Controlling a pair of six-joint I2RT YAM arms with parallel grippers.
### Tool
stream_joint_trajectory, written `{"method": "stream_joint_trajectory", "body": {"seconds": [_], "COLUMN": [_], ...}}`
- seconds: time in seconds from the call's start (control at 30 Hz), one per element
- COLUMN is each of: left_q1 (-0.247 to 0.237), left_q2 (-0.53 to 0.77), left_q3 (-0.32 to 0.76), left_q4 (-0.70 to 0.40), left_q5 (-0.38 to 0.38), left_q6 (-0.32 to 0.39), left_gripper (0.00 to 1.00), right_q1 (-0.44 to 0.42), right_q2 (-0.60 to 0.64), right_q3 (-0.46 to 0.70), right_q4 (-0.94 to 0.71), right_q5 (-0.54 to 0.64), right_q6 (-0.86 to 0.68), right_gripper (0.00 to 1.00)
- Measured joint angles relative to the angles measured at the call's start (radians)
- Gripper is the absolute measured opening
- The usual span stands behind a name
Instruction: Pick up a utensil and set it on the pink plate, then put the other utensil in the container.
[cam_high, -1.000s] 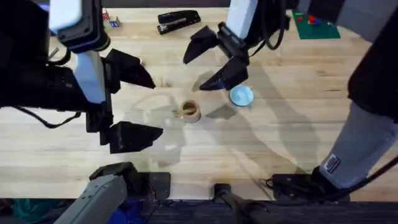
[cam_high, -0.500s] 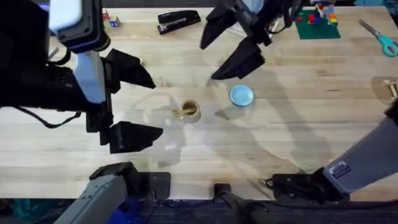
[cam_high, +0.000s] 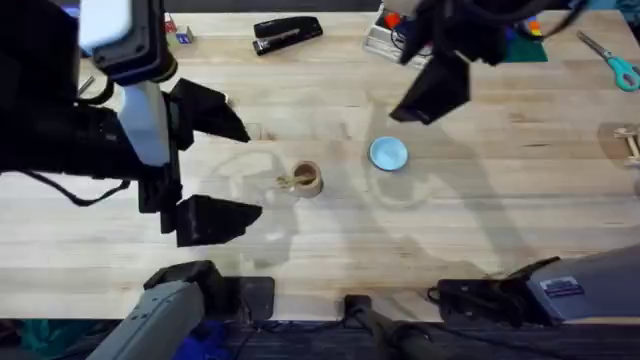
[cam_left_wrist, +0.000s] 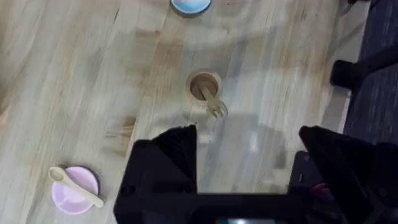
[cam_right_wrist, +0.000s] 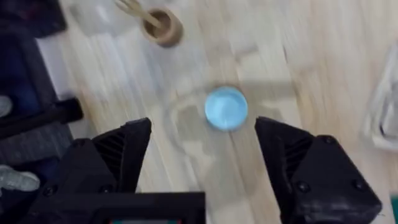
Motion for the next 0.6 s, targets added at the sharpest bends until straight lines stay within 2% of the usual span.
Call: {"method": "stream_joint_trajectory", "body": {"seconds": [0.27, 0.37, 0.6], "left_q1": [0.000, 0.000, 0.000], "left_q2": [0.000, 0.000, 0.000], "left_q3": [0.000, 0.000, 0.000], "left_q4": [0.000, 0.000, 0.000], "left_q5": [0.000, 0.000, 0.000], "left_q6": [0.000, 0.000, 0.000], "left_gripper": [0.994, 0.994, 0.994], "right_q1": [-0.001, -0.001, -0.001], "right_q2": [-0.128, -0.159, -0.169], "right_q3": [0.001, 0.002, 0.008], "right_q4": [-0.116, -0.164, -0.166], "right_q5": [0.171, 0.193, 0.206], "right_q6": [0.104, 0.115, 0.154], "right_gripper": [0.996, 0.996, 0.996]}}
